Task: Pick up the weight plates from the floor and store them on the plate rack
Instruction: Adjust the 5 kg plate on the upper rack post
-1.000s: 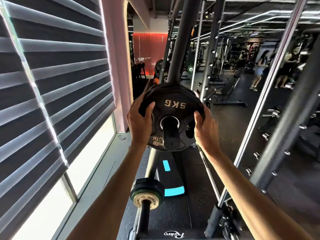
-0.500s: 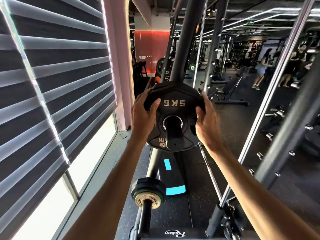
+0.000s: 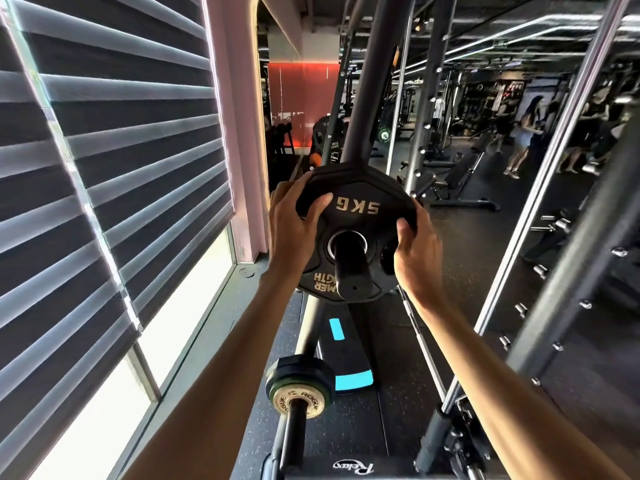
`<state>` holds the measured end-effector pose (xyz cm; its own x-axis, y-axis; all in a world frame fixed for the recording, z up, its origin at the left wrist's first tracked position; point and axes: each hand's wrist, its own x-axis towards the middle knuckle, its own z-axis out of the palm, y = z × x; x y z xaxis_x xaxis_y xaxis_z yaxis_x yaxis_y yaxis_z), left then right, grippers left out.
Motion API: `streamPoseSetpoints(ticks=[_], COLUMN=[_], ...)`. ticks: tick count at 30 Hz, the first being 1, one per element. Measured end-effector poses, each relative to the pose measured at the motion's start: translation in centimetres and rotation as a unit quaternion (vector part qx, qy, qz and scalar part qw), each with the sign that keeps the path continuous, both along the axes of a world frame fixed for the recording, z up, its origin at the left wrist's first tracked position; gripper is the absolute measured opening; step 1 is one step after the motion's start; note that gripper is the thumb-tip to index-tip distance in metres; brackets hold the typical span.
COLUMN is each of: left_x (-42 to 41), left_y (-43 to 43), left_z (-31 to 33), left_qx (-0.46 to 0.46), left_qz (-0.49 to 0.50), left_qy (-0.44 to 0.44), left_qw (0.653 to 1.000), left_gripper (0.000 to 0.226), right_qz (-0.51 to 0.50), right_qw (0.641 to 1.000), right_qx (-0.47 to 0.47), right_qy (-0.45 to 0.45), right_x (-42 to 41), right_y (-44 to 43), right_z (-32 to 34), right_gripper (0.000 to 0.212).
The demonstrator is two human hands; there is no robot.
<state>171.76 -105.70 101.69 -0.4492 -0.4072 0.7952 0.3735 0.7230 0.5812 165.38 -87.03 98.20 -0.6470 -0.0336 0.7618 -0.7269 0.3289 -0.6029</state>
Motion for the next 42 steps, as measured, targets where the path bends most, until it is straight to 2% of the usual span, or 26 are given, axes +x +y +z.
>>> streamPoseSetpoints(ticks=[4, 9, 17, 23, 30, 32, 35, 38, 42], left_x=[-0.4, -1.0, -2.8, -3.0, -1.7, -1.3, -0.3, 0.4, 1.0], left_y=[0.0, 0.3, -0.1, -0.1, -0.6, -0.8, -1.5, -3.8, -10.4], left_z=[-2.2, -3.9, -4.0, -4.0, -2.7, -1.1, 3.8, 9.9, 14.7], left_qx=[0.027, 0.105, 0.058, 0.049, 0.037, 0.036, 0.019, 0.036, 0.023], left_qz=[0.043, 0.059, 0.139, 0.155, 0.125, 0.142, 0.120, 0.089, 0.096], left_qy=[0.015, 0.056, 0.082, 0.094, 0.050, 0.060, 0.059, -0.023, -0.151], left_qw=[0.999, 0.991, 0.985, 0.982, 0.990, 0.987, 0.991, 0.995, 0.984], left_gripper=[0.051, 0.059, 0.057, 0.058, 0.050, 0.045, 0.028, 0.015, 0.026], right_qz=[0.008, -0.008, -0.093, -0.099, -0.084, -0.078, -0.071, -0.006, 0.041], right_qw=[1.000, 0.999, 0.987, 0.985, 0.995, 0.995, 0.987, 0.980, 0.964], right_qx=[0.018, -0.044, -0.089, -0.090, -0.024, -0.007, 0.042, 0.107, 0.231], right_qy=[-0.006, 0.015, 0.101, 0.109, 0.053, 0.067, 0.139, 0.170, 0.129], right_x=[0.2, -0.8, -3.4, -3.5, -1.9, -1.1, 0.0, 1.4, 2.1], right_y=[0.3, -0.6, -2.0, -2.1, -0.9, -0.8, -2.2, -5.8, -13.2], right_z=[0.3, 0.0, -0.7, -0.9, 0.8, 3.1, 9.7, 16.5, 20.6], right_gripper=[0.049, 0.049, 0.048, 0.045, 0.049, 0.044, 0.035, 0.023, 0.025])
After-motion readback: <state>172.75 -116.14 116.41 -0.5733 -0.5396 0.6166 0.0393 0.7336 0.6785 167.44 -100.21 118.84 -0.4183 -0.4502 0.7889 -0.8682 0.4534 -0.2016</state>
